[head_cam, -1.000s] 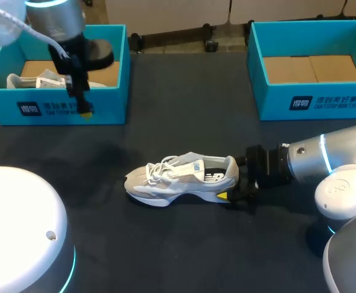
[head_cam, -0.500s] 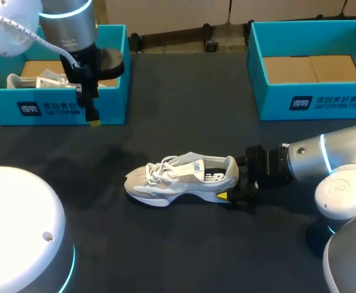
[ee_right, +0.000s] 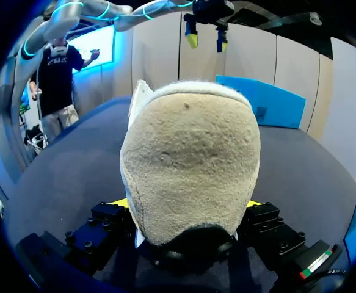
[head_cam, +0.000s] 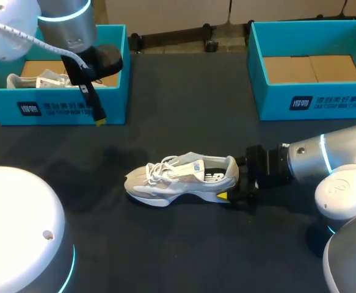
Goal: Take the shoe out of the shoebox, open the shoe tongue, remove and reinsert the insole, then place the shoe into the shoebox
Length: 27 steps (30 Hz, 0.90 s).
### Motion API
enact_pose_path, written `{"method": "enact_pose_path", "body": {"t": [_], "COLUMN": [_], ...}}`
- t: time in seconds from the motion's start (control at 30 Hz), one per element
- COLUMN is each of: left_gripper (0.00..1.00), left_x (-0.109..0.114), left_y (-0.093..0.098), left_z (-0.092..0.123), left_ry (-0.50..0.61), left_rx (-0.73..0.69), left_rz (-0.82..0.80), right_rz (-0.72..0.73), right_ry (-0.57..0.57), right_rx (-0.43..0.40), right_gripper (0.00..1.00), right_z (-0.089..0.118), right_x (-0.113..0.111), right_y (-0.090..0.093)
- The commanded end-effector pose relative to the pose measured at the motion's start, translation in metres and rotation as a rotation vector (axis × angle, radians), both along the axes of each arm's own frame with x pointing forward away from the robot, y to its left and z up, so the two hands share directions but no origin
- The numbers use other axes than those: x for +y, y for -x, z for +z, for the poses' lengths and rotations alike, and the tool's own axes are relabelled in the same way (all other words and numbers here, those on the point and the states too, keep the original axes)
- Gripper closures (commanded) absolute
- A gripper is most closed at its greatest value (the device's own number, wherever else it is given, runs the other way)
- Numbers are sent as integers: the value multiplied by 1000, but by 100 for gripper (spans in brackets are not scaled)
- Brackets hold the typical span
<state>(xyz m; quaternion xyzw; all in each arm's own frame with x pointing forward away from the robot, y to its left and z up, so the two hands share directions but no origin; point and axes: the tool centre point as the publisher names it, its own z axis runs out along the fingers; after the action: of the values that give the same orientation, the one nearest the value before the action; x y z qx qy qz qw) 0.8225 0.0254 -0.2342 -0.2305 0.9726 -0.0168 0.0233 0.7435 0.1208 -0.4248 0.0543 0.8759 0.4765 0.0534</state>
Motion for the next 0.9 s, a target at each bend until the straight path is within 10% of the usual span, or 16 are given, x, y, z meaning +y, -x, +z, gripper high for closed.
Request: {"method": "enact_pose_path", "body": {"t": [0.03, 0.47, 0.9], "left_gripper": [0, 0, 0], "left_x": [-1, -30, -85], "left_y": [10, 38, 66], "left_z": [2, -1, -20], "left_ry": [27, 107, 134], "left_rx": [-16, 57, 71], "left_rz": [328, 824, 987], "right_rz": [-2, -2, -2], "right_ry": [2, 2, 2], "right_rx": [-1, -1, -1], "right_gripper": [100, 100, 100], "right_z": [-1, -1, -1], "right_x": [2, 2, 2], "right_y": [0, 0, 0]}}
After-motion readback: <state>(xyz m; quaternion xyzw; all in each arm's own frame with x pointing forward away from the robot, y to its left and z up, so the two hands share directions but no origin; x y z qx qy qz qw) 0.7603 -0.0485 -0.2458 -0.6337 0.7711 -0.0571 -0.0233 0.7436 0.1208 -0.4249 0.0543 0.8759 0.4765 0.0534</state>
